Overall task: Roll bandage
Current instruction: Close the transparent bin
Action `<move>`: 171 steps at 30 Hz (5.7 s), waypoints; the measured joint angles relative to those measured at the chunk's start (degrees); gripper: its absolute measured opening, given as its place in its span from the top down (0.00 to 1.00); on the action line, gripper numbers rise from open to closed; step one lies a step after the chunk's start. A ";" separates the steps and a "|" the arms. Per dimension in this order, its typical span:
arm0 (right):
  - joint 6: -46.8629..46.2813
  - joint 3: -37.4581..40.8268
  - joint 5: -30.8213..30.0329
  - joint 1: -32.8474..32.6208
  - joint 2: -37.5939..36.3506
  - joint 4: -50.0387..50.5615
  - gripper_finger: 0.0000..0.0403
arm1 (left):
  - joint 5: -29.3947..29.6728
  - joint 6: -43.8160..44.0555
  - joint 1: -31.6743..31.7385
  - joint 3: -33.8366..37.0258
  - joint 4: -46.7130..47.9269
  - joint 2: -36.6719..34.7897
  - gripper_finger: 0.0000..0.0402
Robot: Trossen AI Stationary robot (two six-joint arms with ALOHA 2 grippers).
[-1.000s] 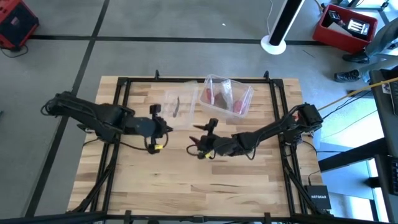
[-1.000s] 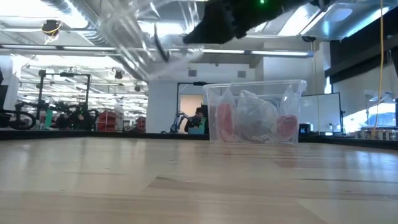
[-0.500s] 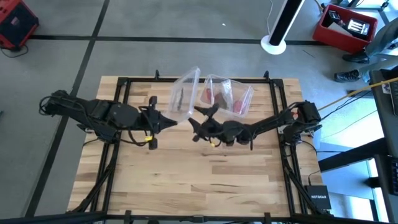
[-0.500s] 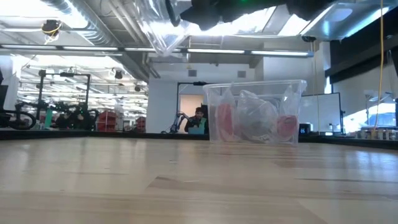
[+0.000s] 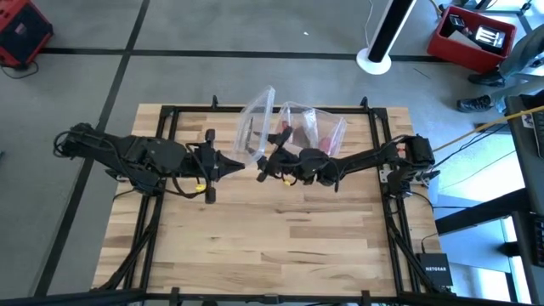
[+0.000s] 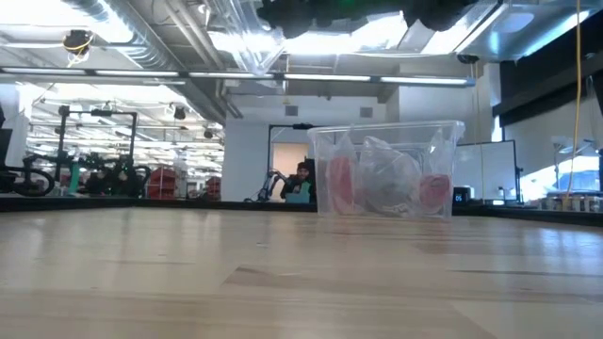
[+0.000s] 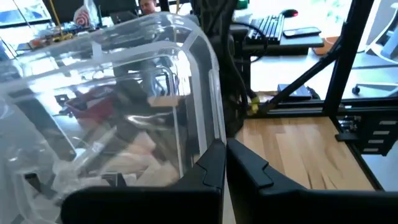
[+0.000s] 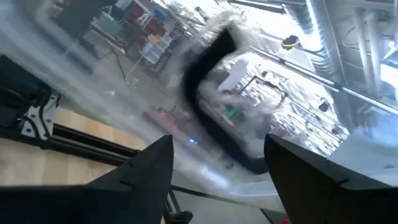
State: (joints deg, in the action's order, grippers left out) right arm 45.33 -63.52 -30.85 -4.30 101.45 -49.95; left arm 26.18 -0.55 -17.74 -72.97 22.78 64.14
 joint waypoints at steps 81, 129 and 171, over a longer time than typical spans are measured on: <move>17.12 -13.03 -7.59 -1.35 7.02 4.53 0.78 | -0.01 1.94 -2.64 0.07 3.61 -0.16 1.00; -40.10 -61.73 -4.91 15.50 -0.92 129.11 0.92 | 5.00 13.65 1.36 9.32 32.72 -13.32 0.67; -47.72 -31.22 23.76 28.75 -22.39 135.41 0.92 | 6.28 13.43 1.36 10.88 30.31 -12.98 0.67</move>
State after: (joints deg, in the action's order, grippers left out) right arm -2.39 -94.74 -7.09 24.45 79.06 85.46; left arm 32.47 12.88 -16.38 -62.08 53.09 51.16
